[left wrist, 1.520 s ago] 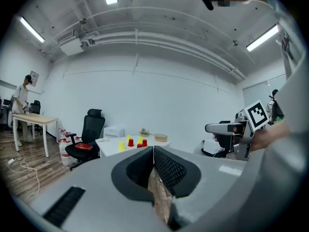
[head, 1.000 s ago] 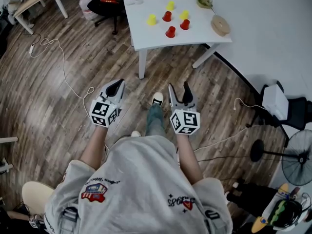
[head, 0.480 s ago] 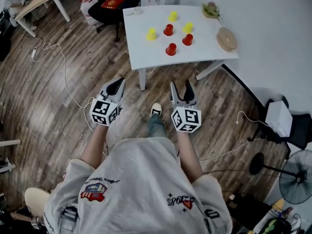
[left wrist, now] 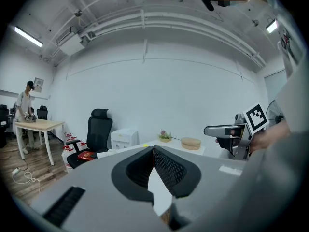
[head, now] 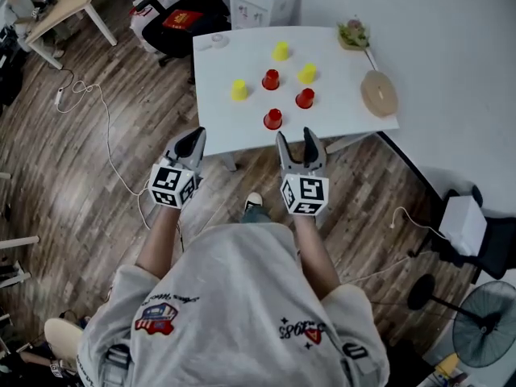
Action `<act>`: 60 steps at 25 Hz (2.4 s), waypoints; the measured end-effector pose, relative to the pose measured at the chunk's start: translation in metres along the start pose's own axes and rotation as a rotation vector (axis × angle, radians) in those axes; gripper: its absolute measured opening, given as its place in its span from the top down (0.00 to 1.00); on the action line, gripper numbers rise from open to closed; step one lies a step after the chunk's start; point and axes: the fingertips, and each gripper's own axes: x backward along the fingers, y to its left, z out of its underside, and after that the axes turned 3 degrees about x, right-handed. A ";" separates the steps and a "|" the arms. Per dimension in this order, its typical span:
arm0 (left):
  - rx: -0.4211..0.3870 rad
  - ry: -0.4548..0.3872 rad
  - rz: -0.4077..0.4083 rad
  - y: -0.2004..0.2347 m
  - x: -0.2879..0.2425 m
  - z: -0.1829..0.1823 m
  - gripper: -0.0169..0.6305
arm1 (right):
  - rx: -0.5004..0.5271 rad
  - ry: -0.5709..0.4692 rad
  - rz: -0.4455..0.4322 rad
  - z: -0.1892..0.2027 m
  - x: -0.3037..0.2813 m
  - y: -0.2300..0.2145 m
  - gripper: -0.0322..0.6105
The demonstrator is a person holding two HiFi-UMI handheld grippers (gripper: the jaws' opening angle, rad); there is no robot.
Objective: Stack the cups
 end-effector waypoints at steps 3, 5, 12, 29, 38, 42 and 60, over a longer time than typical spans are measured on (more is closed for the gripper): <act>0.006 0.011 -0.020 0.007 -0.037 -0.001 0.96 | 0.005 0.011 -0.027 0.004 -0.035 -0.024 0.54; 0.016 0.015 -0.038 0.013 -0.057 -0.003 0.96 | 0.008 0.025 -0.048 0.008 -0.057 -0.038 0.54; 0.033 0.044 -0.090 0.036 -0.090 -0.002 0.96 | 0.028 0.126 -0.124 0.047 -0.113 -0.044 0.54; 0.080 0.098 -0.021 0.103 -0.166 0.006 0.96 | 0.047 0.430 -0.097 0.165 -0.167 -0.045 0.55; 0.102 0.125 0.011 0.148 -0.205 0.012 0.96 | 0.084 0.651 -0.082 0.227 -0.183 -0.046 0.58; 0.110 0.125 0.030 0.168 -0.221 0.012 0.96 | 0.078 0.650 -0.059 0.224 -0.196 -0.046 0.62; 0.145 0.126 0.005 0.241 -0.242 0.010 0.96 | 0.093 0.684 -0.116 0.217 -0.303 -0.026 0.62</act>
